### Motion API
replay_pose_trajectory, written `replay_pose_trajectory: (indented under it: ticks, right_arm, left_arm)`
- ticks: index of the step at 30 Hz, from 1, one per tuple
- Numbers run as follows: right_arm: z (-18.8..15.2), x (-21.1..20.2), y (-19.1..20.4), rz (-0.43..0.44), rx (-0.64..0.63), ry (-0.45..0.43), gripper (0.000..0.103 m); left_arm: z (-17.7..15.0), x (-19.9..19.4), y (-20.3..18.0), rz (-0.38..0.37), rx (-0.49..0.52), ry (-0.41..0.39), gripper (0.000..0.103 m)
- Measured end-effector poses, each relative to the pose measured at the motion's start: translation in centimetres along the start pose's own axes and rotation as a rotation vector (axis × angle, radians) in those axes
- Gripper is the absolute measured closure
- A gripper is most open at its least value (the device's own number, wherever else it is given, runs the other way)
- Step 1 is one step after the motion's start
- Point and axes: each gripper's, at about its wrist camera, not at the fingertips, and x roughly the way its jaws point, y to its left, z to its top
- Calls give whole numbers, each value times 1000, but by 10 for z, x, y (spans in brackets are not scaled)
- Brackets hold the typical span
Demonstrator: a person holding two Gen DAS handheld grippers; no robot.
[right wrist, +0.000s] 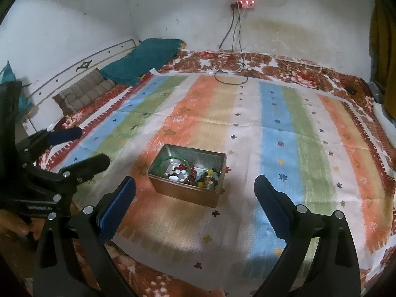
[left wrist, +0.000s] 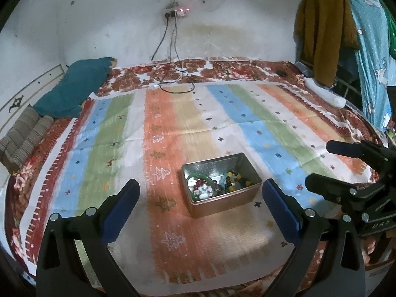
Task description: Organize jewelry
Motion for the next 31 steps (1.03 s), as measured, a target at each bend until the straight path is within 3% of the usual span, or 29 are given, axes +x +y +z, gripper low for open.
replay_pose_trajectory:
  ticks: [5, 31]
  right_arm:
    - [-2, 1, 7, -7, -42, 6, 6]
    - [-6, -5, -1, -17, -7, -30, 6]
  left_arm:
    - [-1, -1, -2, 4, 9, 0, 6]
    - [4, -3, -3, -16, -10, 5, 6]
